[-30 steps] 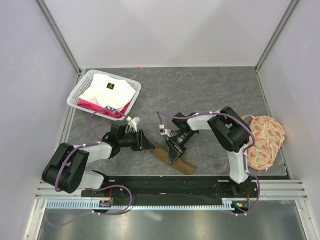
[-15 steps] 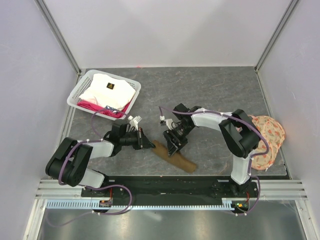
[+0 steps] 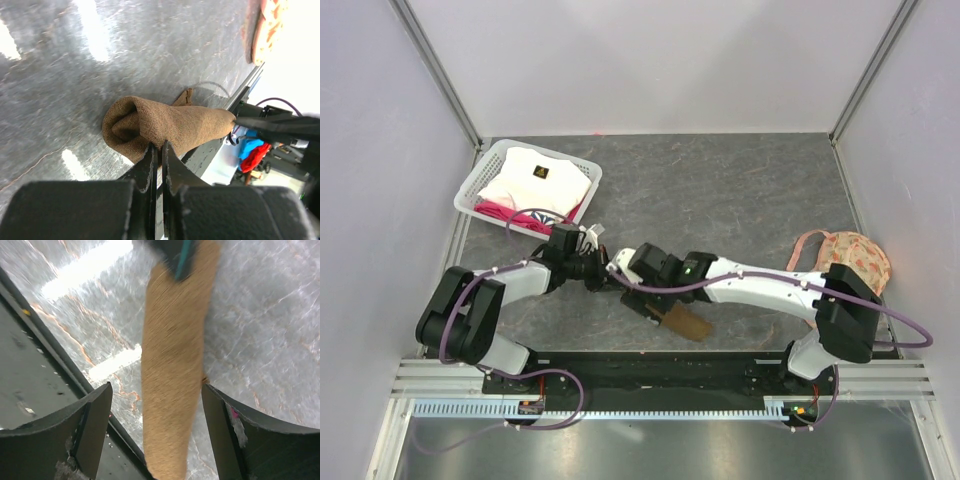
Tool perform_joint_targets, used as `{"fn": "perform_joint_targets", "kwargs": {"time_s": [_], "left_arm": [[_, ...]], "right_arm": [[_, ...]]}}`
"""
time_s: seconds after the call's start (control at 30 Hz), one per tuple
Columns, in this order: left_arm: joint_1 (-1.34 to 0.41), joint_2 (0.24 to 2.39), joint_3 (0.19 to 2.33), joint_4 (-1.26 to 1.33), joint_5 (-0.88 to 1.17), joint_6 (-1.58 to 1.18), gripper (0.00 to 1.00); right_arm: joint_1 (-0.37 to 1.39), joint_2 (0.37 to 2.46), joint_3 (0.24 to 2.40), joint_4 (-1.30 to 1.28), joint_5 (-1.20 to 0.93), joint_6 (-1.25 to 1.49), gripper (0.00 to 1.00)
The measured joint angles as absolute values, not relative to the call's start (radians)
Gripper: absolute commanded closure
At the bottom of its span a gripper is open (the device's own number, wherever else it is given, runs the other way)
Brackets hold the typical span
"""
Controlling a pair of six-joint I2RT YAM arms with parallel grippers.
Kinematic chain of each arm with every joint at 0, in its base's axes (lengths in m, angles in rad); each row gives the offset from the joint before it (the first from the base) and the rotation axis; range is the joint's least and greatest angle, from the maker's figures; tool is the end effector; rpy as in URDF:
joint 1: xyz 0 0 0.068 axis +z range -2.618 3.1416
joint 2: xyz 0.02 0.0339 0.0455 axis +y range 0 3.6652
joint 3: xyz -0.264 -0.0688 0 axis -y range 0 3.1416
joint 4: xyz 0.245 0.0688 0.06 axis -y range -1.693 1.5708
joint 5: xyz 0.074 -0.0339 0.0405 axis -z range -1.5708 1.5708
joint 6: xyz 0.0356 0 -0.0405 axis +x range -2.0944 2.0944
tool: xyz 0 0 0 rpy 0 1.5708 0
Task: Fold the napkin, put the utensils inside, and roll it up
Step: Roll the napkin with the utensil
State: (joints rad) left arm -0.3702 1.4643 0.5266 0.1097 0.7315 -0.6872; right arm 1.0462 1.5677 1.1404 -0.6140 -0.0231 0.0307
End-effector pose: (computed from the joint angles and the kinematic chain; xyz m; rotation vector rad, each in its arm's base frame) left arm 0.2275 -0.1138 0.1400 -0.0267 2.5641 -1.3370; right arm 0.1608 0.2794 0.2360 -1.3058 2.3297 0.3978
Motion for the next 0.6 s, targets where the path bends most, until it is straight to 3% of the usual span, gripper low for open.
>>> {"fn": "perform_joint_targets", "kwargs": {"time_s": [0.27, 0.6], "left_arm": [[-0.36, 1.505, 0.565, 0.04, 0.741, -0.687, 0.98], [-0.359, 1.515, 0.57, 0.029, 0.762, -0.686, 0.97]], "right_arm": [[1.202, 1.676, 1.118, -0.596, 0.227, 0.069, 0.23], [1.199, 1.732, 1.102, -0.569, 0.27, 0.047, 0.34]]}}
